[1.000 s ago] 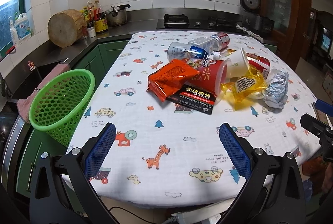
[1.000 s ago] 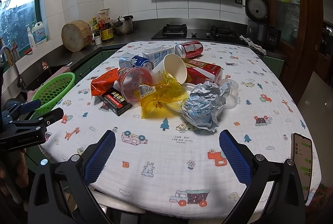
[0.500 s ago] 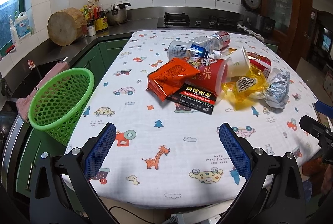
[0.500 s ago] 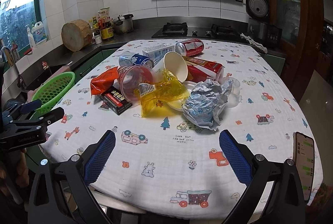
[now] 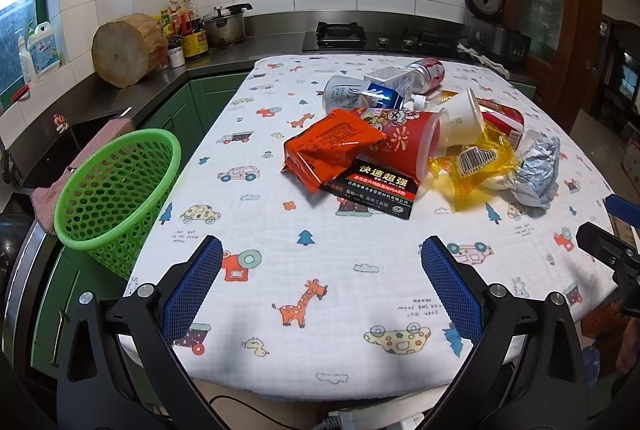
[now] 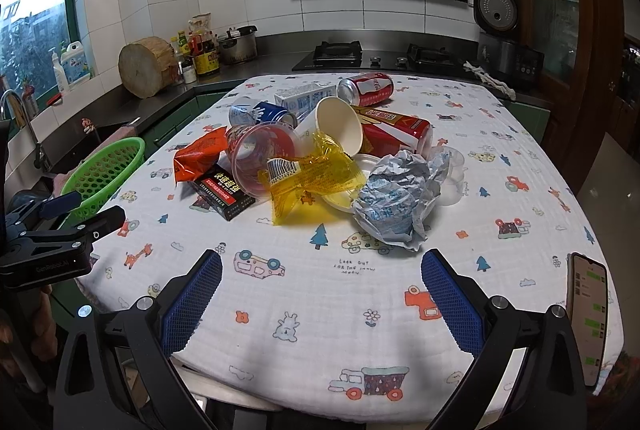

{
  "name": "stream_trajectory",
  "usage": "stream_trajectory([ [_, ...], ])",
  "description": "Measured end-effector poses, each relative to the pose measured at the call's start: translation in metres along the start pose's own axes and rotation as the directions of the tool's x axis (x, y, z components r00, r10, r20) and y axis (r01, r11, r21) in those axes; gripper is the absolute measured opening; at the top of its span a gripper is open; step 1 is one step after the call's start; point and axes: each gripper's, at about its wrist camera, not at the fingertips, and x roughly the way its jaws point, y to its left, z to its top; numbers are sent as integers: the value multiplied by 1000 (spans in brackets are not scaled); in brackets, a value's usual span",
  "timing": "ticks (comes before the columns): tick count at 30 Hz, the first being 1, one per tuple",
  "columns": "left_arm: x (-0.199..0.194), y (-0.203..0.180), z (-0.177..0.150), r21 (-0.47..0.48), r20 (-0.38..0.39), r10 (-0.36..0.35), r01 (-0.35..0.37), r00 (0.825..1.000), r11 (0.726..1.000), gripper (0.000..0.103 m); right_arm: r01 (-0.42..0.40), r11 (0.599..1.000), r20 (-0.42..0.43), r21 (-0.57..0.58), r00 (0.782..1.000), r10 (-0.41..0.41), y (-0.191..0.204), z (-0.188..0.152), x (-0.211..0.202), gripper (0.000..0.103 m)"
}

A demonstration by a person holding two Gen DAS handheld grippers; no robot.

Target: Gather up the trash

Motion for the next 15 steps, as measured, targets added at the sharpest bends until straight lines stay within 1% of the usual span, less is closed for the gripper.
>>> stream_trajectory([
  [10, 5, -1, -1, 2, -4, 4, -4, 1000, 1000, 98, 0, 1000, -3, 2, 1000, 0, -3, 3, -2, 97],
  [15, 9, -1, 1, 0, -9, 6, -6, 1000, 1000, 98, 3, 1000, -6, -3, 1000, -3, 3, 0, 6, 97],
])
